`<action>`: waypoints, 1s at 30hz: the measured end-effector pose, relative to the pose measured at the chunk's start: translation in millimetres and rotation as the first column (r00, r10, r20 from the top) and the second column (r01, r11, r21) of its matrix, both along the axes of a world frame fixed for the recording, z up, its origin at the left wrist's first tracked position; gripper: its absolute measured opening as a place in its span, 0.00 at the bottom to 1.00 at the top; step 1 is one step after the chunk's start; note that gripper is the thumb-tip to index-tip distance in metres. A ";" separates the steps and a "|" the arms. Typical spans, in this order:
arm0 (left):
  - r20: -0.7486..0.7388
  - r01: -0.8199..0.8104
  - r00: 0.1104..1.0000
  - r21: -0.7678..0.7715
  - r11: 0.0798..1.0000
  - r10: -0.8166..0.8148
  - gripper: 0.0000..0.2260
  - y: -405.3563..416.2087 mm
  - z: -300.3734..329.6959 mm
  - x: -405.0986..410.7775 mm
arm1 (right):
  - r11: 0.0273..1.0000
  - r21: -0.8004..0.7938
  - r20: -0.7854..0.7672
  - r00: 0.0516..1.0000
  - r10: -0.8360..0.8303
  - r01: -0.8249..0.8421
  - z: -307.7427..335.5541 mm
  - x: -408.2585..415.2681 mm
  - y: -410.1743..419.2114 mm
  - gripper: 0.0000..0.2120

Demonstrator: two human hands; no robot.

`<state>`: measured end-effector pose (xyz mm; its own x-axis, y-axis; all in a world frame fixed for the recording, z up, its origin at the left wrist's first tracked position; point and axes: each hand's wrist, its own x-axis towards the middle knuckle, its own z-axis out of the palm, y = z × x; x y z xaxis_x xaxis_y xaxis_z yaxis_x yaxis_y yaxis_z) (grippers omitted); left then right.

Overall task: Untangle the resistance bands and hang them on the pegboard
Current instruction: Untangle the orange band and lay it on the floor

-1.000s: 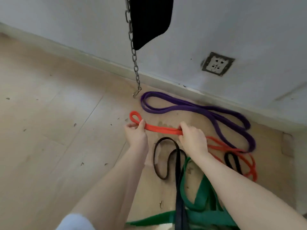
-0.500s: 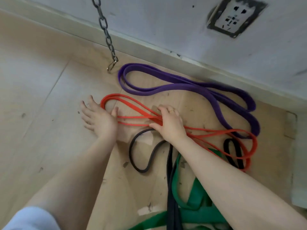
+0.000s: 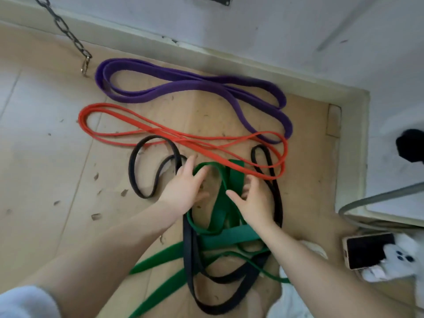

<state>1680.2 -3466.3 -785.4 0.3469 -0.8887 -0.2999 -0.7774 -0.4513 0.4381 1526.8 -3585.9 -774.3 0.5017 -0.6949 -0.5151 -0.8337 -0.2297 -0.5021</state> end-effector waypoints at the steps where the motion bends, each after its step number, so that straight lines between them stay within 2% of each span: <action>1: -0.030 -0.073 0.997 0.029 0.997 0.074 0.25 -1.1 2.0 -2.3 | 0.997 0.056 0.011 0.999 -0.050 0.049 -2.6 7.3 6.0 0.35; 3: -0.084 -0.142 0.985 0.102 0.985 0.151 0.24 -2.9 8.8 -7.3 | 0.998 0.030 -0.030 0.998 -0.052 0.053 -4.6 15.7 17.3 0.34; 5: -0.127 -0.180 0.972 0.136 0.974 0.197 0.25 1.1 13.5 -10.4 | 0.983 -0.140 -0.135 0.986 0.100 -0.119 2.6 14.9 26.3 0.23; 7: -0.078 -0.117 0.988 0.164 0.980 0.131 0.32 13.2 12.5 -12.8 | 0.936 -0.197 -0.192 0.948 0.256 -0.293 13.3 10.1 35.6 0.13; 9: 0.003 0.030 0.999 0.245 0.969 -0.032 0.39 30.2 14.6 -17.9 | 0.925 -0.122 -0.186 0.924 0.335 -0.360 19.6 2.0 46.4 0.09; 10: 0.007 0.092 0.995 0.294 0.951 -0.099 0.39 38.4 17.4 -20.0 | 0.925 -0.047 -0.171 0.916 0.363 -0.376 22.0 -3.0 52.1 0.09; 13: 0.019 0.218 0.968 0.432 0.875 -0.250 0.32 62.4 27.2 -24.6 | 0.869 0.197 -0.114 0.869 0.481 -0.455 28.8 -21.2 64.2 0.09; 14: 0.027 0.258 0.953 0.451 0.854 -0.302 0.29 68.4 30.0 -25.8 | 0.836 0.245 -0.093 0.846 0.525 -0.491 31.9 -26.6 64.6 0.08; 15: 0.059 0.264 0.947 0.414 0.871 -0.315 0.24 71.8 33.1 -26.4 | 0.811 0.256 -0.069 0.827 0.558 -0.526 35.4 -30.4 62.6 0.07; 17: 0.132 0.184 0.969 0.169 0.968 -0.208 0.17 70.1 34.7 -29.0 | 0.845 0.148 -0.016 0.853 0.522 -0.514 39.8 -35.2 51.0 0.13; 18: 0.151 0.163 0.974 0.038 0.986 -0.167 0.16 65.4 34.6 -30.7 | 0.900 0.043 0.009 0.901 0.434 -0.434 41.7 -36.0 41.3 0.14; 20: 0.225 0.193 0.960 -0.094 0.977 -0.168 0.12 49.1 33.7 -34.1 | 0.960 -0.170 0.026 0.973 0.229 -0.222 38.7 -39.1 15.4 0.12; 22: 0.270 0.240 0.938 -0.059 0.969 -0.216 0.16 27.8 31.0 -40.9 | 0.965 -0.249 -0.036 0.997 0.075 -0.081 27.3 -43.0 -12.3 0.13; 25: 0.292 0.251 0.920 0.080 0.965 -0.263 0.20 -4.0 31.5 -53.6 | 0.977 -0.214 -0.135 0.991 -0.010 -0.020 7.3 -45.0 -46.9 0.24; 26: 0.281 0.262 0.913 0.153 0.953 -0.297 0.17 -13.0 29.0 -57.5 | 0.982 -0.187 -0.150 0.989 -0.003 -0.025 3.1 -43.5 -54.1 0.26; 28: 0.271 0.321 0.884 0.244 0.915 -0.382 0.13 -25.0 22.2 -59.6 | 0.980 -0.162 -0.180 0.980 0.085 -0.114 -7.3 -40.2 -64.1 0.22; 29: 0.243 0.327 0.889 0.259 0.909 -0.389 0.13 -28.7 22.0 -56.9 | 0.967 -0.180 -0.192 0.970 0.147 -0.182 -11.4 -38.4 -66.3 0.18; 30: 0.215 0.308 0.911 0.209 0.928 -0.351 0.13 -31.6 22.5 -53.0 | 0.951 -0.205 -0.198 0.961 0.192 -0.232 -14.4 -37.1 -67.4 0.14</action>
